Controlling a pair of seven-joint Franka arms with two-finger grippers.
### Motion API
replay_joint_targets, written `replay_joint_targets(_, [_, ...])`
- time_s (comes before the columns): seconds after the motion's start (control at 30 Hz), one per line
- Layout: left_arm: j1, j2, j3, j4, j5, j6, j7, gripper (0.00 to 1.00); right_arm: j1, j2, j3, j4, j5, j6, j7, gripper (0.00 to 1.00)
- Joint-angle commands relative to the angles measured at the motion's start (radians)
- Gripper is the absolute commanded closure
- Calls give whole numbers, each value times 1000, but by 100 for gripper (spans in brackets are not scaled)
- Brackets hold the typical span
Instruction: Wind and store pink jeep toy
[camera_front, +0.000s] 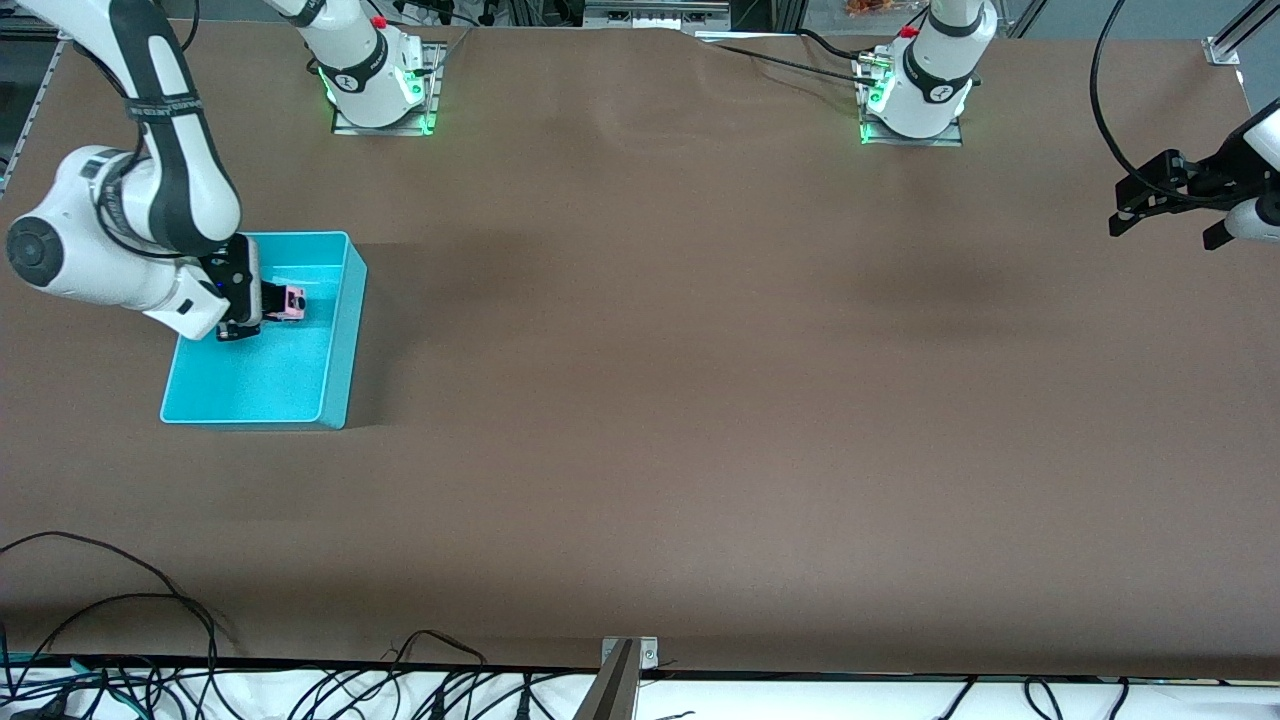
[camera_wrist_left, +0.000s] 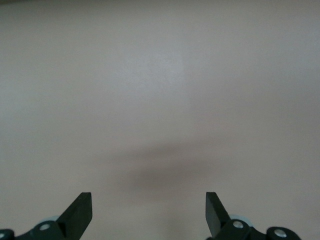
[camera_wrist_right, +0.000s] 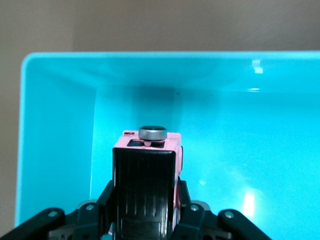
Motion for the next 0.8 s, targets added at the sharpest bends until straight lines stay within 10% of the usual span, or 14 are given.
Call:
replay_joint_targets(0.0, [2, 10, -6, 31, 24, -38, 21, 0, -5, 2, -11, -49, 24, 59, -27, 91])
replay_joint_targets(0.5, [4, 10, -6, 34, 25, -47, 24, 0, -18, 70, -11, -52, 27, 122, -59, 78])
replay_joint_targets(0.7, [4, 12, -3, 33, 28, -61, 26, 0, -18, 78, -11, -48, 27, 122, -57, 0])
replay_joint_targets(0.77, [4, 12, -5, 33, 48, -61, 26, 0, -17, 75, -10, -43, 26, 118, -57, 0])
